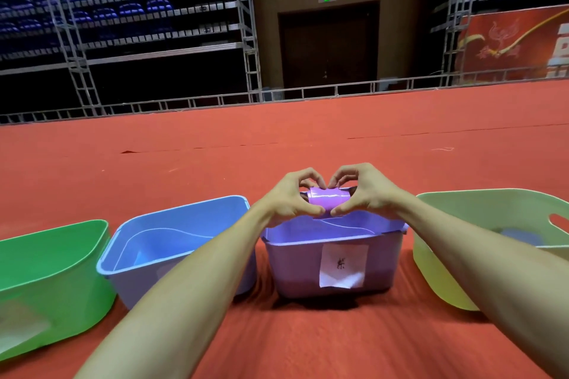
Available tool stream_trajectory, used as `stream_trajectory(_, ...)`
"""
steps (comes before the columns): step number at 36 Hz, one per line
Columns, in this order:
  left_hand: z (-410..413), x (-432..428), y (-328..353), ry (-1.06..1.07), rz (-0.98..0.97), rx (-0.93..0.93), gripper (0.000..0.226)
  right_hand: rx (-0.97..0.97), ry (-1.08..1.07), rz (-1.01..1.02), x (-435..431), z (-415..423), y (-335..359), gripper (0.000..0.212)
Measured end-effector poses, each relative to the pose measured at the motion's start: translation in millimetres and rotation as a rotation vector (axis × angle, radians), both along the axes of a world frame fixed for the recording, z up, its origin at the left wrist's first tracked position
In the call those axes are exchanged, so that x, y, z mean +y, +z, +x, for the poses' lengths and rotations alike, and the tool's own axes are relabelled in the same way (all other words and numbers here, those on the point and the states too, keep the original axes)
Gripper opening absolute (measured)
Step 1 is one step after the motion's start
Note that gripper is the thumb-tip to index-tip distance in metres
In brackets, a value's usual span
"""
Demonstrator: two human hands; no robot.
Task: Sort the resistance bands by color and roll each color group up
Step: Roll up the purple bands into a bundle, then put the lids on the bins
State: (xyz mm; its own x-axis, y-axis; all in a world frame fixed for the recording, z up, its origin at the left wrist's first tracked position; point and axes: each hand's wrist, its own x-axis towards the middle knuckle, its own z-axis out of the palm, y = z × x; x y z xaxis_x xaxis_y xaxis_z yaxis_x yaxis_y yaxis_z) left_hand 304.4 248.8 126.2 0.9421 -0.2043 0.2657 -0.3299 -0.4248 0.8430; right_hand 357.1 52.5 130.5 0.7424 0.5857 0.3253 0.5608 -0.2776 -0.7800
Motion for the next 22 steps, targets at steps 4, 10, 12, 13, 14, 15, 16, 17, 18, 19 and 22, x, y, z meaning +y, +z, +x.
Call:
stream_trajectory(4,16,3,-5,-0.021,0.027,0.046,0.039,0.022,0.021,-0.065,7,16,-6,0.043)
stream_trajectory(10,26,5,-21,-0.025,0.073,0.111,0.041,0.017,0.047,-0.187,12,31,-24,0.046)
stream_trajectory(12,28,5,-25,-0.019,0.167,0.117,0.042,-0.022,0.044,-0.272,14,35,-30,0.047)
stream_trajectory(13,29,5,-28,-0.014,0.229,0.111,0.042,-0.045,0.045,-0.328,15,36,-33,0.047)
stream_trajectory(14,30,5,-31,-0.008,0.287,0.106,0.043,-0.069,0.047,-0.385,16,36,-35,0.047)
stream_trajectory(15,30,5,-33,0.0,0.332,0.102,0.043,-0.083,0.05,-0.426,17,36,-36,0.048)
stream_trajectory(16,31,5,-35,0.007,0.357,0.1,0.043,-0.087,0.052,-0.449,18,36,-37,0.048)
stream_trajectory(17,32,5,-36,0.013,0.365,0.102,0.043,-0.087,0.051,-0.461,18,37,-37,0.047)
stream_trajectory(18,33,5,-36,0.015,0.368,0.108,0.043,-0.093,0.047,-0.479,17,37,-37,0.046)
stream_trajectory(19,34,4,-36,0.015,0.38,0.119,0.042,-0.105,0.04,-0.503,17,37,-36,0.046)
stream_trajectory(22,36,1,-32,0.02,0.503,0.159,0.044,-0.137,0.014,-0.571,14,34,-29,0.047)
